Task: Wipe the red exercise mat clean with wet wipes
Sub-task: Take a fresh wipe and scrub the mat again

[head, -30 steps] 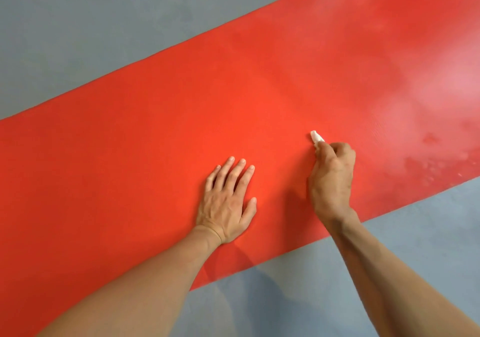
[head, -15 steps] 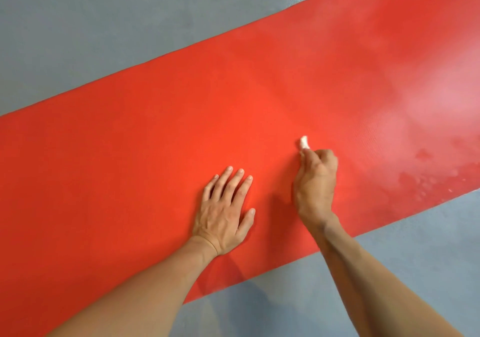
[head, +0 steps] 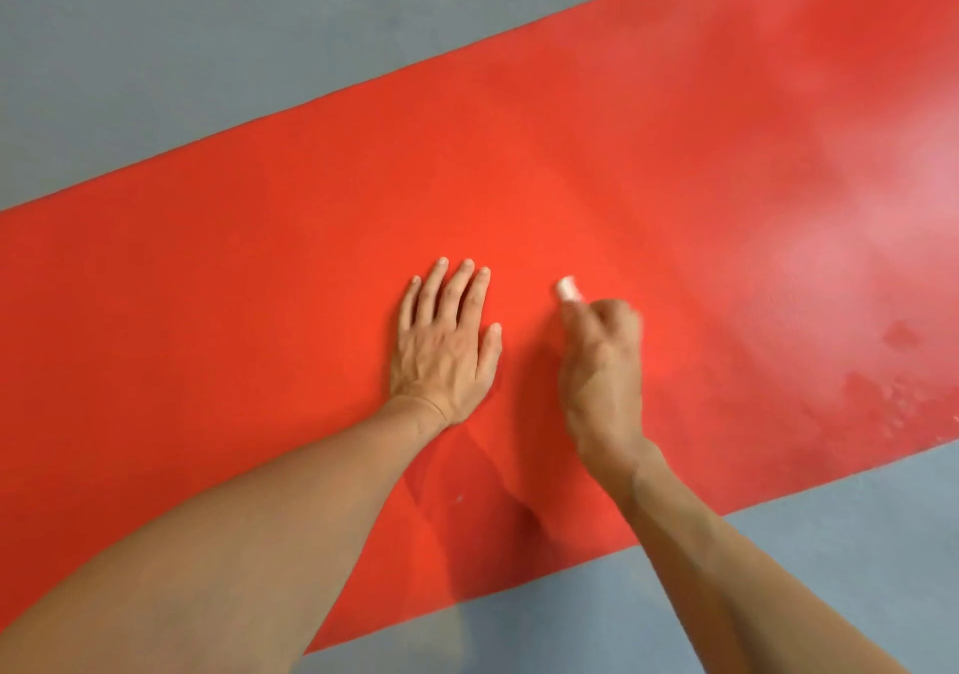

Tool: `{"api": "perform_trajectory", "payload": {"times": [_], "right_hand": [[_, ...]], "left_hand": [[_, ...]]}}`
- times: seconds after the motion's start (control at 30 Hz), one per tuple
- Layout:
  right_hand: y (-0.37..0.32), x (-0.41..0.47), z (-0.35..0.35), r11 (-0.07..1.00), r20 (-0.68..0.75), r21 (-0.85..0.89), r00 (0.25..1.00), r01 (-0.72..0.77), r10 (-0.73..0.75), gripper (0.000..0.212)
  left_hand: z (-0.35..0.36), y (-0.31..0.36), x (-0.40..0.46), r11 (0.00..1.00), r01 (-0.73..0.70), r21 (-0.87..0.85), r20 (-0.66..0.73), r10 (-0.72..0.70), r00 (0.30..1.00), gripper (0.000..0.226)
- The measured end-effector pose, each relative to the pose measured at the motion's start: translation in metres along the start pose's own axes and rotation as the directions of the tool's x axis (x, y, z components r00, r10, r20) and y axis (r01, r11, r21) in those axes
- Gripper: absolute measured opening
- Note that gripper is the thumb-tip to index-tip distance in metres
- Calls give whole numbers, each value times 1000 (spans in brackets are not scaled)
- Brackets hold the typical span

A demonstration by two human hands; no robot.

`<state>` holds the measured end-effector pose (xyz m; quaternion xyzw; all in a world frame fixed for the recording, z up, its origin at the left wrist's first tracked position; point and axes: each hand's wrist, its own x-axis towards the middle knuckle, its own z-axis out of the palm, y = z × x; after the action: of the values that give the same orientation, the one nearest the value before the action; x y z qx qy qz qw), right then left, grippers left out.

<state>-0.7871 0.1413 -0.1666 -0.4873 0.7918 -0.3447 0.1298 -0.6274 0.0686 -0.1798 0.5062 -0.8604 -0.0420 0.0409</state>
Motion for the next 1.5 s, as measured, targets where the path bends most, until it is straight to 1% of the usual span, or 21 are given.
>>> {"api": "perform_trajectory", "payload": {"times": [0.07, 0.1, 0.13, 0.17, 0.23, 0.33, 0.43, 0.5, 0.53, 0.6, 0.67, 0.77, 0.87, 0.93, 1.0, 1.1, 1.2, 1.27, 1.33, 1.43, 1.5], "right_hand": [[-14, -19, -5, 930, 242, 5, 902, 367, -357, 34], [-7, -14, -8, 877, 306, 9, 834, 480, -459, 32], [4, 2, -14, 863, 322, -25, 822, 504, -470, 28], [22, 19, -19, 877, 266, -71, 856, 476, -443, 28], [43, 56, -31, 936, 106, -253, 969, 244, -224, 41], [34, 65, -23, 981, -87, -182, 995, -72, 57, 25], [-11, 21, 0, 998, 122, -1, 990, 66, -65, 23], [-13, 4, -1, 924, 309, 26, 876, 382, -371, 28], [-4, 12, -4, 898, 331, 10, 846, 439, -417, 28], [21, 42, -20, 912, 269, -88, 891, 401, -366, 17], [40, 70, -31, 951, 113, -215, 973, 223, -202, 21], [33, 70, -27, 978, -71, -211, 997, -10, -5, 24], [-8, 27, -6, 994, 23, 34, 995, 101, -102, 27], [-15, 0, -2, 933, 199, 15, 913, 360, -356, 35], [0, 15, -9, 886, 245, -9, 860, 464, -448, 35], [37, 65, -29, 929, 104, -168, 943, 330, -316, 28], [58, 100, -36, 973, -160, -225, 987, -46, 9, 26], [33, 88, -15, 983, -151, -168, 987, -80, 55, 22], [1, 55, 7, 999, -17, 38, 1000, 24, -24, 20], [-12, 29, 7, 906, 221, 43, 880, 421, -420, 34], [11, 54, -8, 870, 268, 0, 838, 494, -475, 37]], "left_hand": [[-1, 0, 0, 1000, 0, 3, 0, 0, 1000, 66], [-1, 0, 1, 1000, 0, 7, 5, 0, 1000, 67], [-2, 1, 0, 1000, 3, 12, 7, -3, 1000, 67], [-2, 2, 0, 1000, 6, 16, 5, -6, 1000, 67], [-2, 2, 0, 1000, 7, 13, 13, -7, 1000, 67], [-1, 2, 1, 1000, 13, 21, 24, -14, 1000, 67], [-1, 1, 0, 1000, 6, 27, 22, -6, 1000, 67], [-2, 0, 0, 1000, 4, 20, 10, -4, 1000, 66], [-2, 1, 0, 1000, 3, 20, 10, -3, 1000, 66], [-2, 2, 1, 1000, 7, 24, 18, -8, 1000, 67], [-2, 2, 2, 1000, 9, 27, 25, -10, 1000, 67], [-1, 1, 1, 999, 13, 31, 25, -14, 1000, 67], [-2, 1, 1, 1000, 12, 24, 15, -13, 1000, 67], [-2, 2, 1, 1000, 10, 17, 8, -10, 1000, 67], [-2, 2, 0, 1000, 14, 12, 8, -14, 1000, 67], [-3, 1, -1, 1000, 21, 18, 7, -21, 1000, 68], [-3, 5, 2, 1000, 25, 7, 15, -25, 1000, 68], [-2, 4, 1, 1000, 20, 13, 15, -20, 1000, 68], [-2, 3, 1, 1000, 17, 10, 8, -17, 1000, 68], [-2, 3, 0, 1000, 15, 16, 18, -15, 1000, 67], [-2, 3, 1, 1000, 17, 16, 17, -17, 1000, 68]]}}
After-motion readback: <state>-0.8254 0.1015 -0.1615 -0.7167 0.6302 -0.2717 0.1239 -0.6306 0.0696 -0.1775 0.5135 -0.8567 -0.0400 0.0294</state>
